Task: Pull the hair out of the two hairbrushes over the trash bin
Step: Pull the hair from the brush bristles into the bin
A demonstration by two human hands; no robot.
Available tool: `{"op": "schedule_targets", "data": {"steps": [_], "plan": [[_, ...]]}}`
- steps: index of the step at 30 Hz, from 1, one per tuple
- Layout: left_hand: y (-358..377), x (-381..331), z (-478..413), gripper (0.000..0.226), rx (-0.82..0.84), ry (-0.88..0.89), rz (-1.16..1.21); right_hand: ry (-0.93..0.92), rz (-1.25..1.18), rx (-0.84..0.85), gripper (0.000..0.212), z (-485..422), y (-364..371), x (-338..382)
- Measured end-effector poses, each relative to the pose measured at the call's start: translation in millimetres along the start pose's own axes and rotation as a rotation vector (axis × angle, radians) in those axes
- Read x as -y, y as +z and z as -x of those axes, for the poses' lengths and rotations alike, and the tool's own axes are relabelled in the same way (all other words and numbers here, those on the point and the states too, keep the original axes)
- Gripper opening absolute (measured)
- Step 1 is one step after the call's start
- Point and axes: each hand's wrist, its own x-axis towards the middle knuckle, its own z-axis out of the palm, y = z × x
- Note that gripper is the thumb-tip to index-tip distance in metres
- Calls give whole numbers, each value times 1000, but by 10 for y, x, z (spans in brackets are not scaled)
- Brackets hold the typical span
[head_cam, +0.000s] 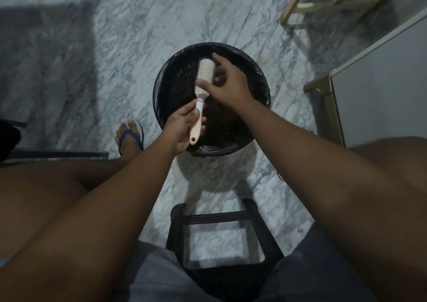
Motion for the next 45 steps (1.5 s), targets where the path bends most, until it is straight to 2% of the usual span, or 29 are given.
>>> {"op": "schedule_targets", "data": {"steps": [2, 9, 11, 14, 18, 20, 21, 24, 27, 28, 29, 33, 36, 41, 45], "plan": [[16, 7, 11, 39, 7, -16, 2, 16, 100, 47, 73, -55, 47, 20], [37, 12, 41, 41, 112, -132, 129, 124, 212, 23, 16, -186, 64, 87], [2, 13, 55, 37, 140, -173, 191, 119, 235, 5, 10, -209, 32, 95], [-46, 4, 61, 37, 143, -214, 300, 120, 115, -98, 10, -270, -43, 127], [-62, 0, 49, 45, 115, -210, 359, 112, -123, -364, 15, -309, -237, 192], [-61, 7, 41, 45, 95, -195, 349, 118, -158, -402, 17, -321, -263, 166], [-53, 10, 38, 45, 89, -190, 343, 134, -158, -361, 18, -321, -239, 151], [-23, 18, 38, 45, 92, -185, 320, 179, -38, -95, 25, -246, -118, 128], [9, 25, 61, 43, 119, -164, 253, 118, 66, 101, 69, -121, -36, 122], [17, 26, 71, 43, 127, -152, 217, 90, 90, 120, 78, -96, -17, 126], [24, 27, 78, 43, 129, -138, 177, 75, 113, 113, 78, -94, 8, 118], [12, 34, 82, 41, 124, -101, 55, 110, 139, -34, 45, -231, 43, 102], [13, 32, 88, 36, 136, -89, 26, 125, 184, -74, 23, -291, -24, 121], [13, 58, 99, 37, 156, -108, 97, 129, 246, -100, 15, -333, -146, 156], [8, 82, 95, 39, 155, -111, 153, 170, 34, -181, 19, -387, -245, 198]]}}
